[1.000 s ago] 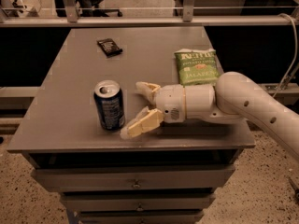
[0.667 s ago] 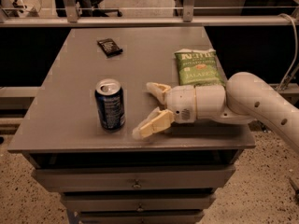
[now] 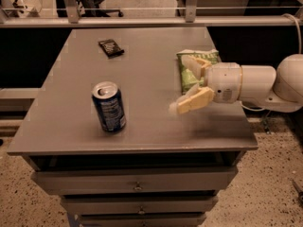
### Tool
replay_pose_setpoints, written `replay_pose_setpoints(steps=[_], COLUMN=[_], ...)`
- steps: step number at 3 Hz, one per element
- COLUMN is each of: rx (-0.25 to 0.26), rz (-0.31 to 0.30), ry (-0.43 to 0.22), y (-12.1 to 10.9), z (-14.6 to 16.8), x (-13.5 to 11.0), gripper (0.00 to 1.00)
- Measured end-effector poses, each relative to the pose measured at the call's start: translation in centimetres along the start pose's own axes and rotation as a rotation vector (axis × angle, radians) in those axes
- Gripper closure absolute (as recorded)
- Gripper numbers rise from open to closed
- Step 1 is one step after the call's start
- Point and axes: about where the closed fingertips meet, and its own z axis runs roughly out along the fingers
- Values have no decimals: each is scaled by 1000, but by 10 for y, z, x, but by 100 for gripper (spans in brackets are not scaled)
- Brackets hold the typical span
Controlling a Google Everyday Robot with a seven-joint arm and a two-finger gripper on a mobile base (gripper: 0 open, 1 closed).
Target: Place pepsi can upright
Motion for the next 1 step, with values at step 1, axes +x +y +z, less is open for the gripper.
replay_pose_setpoints(steps=[1], rx=[74], rz=[-68], ry=[-41], y=[-32], z=[-48], x=[-38], gripper=[0])
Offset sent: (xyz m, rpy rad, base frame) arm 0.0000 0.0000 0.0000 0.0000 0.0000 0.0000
